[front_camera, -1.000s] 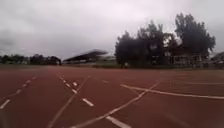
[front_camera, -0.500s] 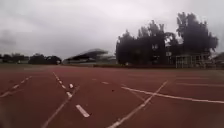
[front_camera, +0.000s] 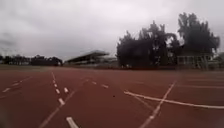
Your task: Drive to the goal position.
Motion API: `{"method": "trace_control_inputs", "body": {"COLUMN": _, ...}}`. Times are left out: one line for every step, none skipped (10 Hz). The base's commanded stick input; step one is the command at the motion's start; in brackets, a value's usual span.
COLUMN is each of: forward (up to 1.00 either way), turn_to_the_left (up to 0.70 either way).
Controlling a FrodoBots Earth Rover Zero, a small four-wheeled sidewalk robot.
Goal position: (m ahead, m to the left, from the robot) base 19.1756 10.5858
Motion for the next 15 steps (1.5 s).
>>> {"method": "trace_control_inputs", "body": {"forward": 0.7, "turn_to_the_left": 0.0}}
{"method": "trace_control_inputs", "body": {"forward": 0.7, "turn_to_the_left": 0.0}}
{"method": "trace_control_inputs", "body": {"forward": 0.7, "turn_to_the_left": 0.0}}
{"method": "trace_control_inputs", "body": {"forward": 0.7, "turn_to_the_left": 0.0}}
{"method": "trace_control_inputs", "body": {"forward": 0.7, "turn_to_the_left": 0.0}}
{"method": "trace_control_inputs", "body": {"forward": 0.7, "turn_to_the_left": 0.0}}
{"method": "trace_control_inputs", "body": {"forward": 0.7, "turn_to_the_left": 0.0}}
{"method": "trace_control_inputs", "body": {"forward": 0.7, "turn_to_the_left": 0.0}}
{"method": "trace_control_inputs", "body": {"forward": 0.7, "turn_to_the_left": 0.0}}
{"method": "trace_control_inputs", "body": {"forward": 0.7, "turn_to_the_left": 0.0}}
{"method": "trace_control_inputs", "body": {"forward": 0.7, "turn_to_the_left": 0.0}}
{"method": "trace_control_inputs", "body": {"forward": 0.7, "turn_to_the_left": 0.0}}
{"method": "trace_control_inputs", "body": {"forward": 0.7, "turn_to_the_left": 0.0}}
{"method": "trace_control_inputs", "body": {"forward": 0.7, "turn_to_the_left": 0.0}}
{"method": "trace_control_inputs", "body": {"forward": 0.7, "turn_to_the_left": 0.0}}
